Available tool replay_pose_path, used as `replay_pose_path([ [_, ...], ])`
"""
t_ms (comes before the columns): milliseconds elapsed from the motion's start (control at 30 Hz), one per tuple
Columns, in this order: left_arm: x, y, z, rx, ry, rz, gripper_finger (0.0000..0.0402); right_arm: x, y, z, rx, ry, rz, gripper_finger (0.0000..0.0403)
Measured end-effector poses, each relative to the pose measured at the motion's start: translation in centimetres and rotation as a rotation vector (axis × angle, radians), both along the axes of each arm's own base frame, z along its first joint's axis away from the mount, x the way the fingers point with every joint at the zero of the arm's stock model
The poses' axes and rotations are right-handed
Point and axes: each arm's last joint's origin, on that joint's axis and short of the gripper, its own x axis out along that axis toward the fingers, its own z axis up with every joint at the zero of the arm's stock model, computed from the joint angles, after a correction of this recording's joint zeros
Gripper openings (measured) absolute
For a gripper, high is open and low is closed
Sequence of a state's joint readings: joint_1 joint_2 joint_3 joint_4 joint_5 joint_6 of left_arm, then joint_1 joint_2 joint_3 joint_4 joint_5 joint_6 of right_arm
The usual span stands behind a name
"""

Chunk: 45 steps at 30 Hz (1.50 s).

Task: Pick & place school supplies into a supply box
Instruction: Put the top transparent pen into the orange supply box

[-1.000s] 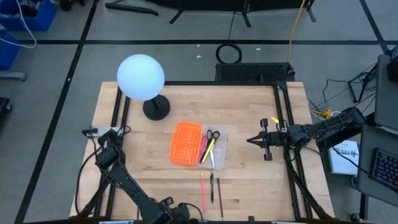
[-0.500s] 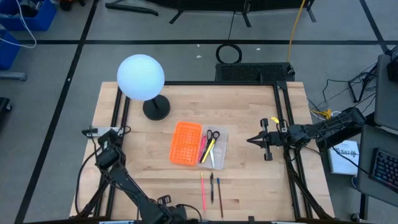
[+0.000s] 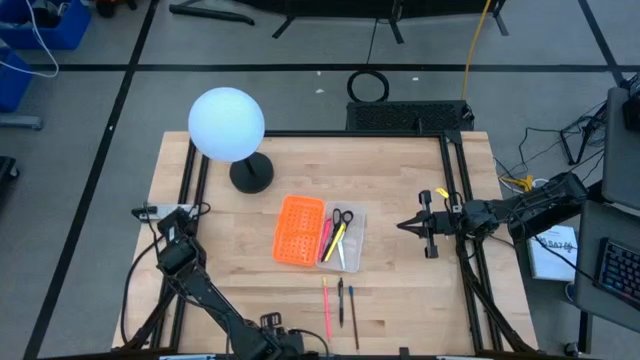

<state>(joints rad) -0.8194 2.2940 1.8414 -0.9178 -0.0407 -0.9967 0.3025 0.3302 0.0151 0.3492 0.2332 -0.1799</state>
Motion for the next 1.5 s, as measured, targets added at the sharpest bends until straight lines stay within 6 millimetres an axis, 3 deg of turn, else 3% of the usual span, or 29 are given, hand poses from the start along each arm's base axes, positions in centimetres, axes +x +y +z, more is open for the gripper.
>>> replay_pose_path([
  [300, 0.0, 0.0, -2.7, 0.027, 0.02, -0.029, 0.0211, 0.0, 0.0, 0.0, -0.001, 0.002, 0.0, 0.0],
  [500, 0.1, 0.1, -3.4, 0.048, 0.033, 0.059, 0.0204, 0.0, 0.0, 0.0, -0.001, 0.003, 0.0, 0.0],
  [633, 0.5, 0.9, -3.4, 0.064, 0.049, 0.159, 0.0158, 0.0, 0.0, 0.0, -0.001, 0.002, 0.0, 0.0],
  [867, 0.8, 2.1, -3.4, 0.089, 0.112, 0.295, 0.0033, 0.0, 0.0, 0.0, 0.022, 0.004, 0.001, 0.0],
  [1500, 1.8, 3.2, -3.3, 0.029, 0.15, 0.6, 0.0035, 0.0, 0.0, 0.0, 0.007, 0.003, 0.001, 0.0],
])
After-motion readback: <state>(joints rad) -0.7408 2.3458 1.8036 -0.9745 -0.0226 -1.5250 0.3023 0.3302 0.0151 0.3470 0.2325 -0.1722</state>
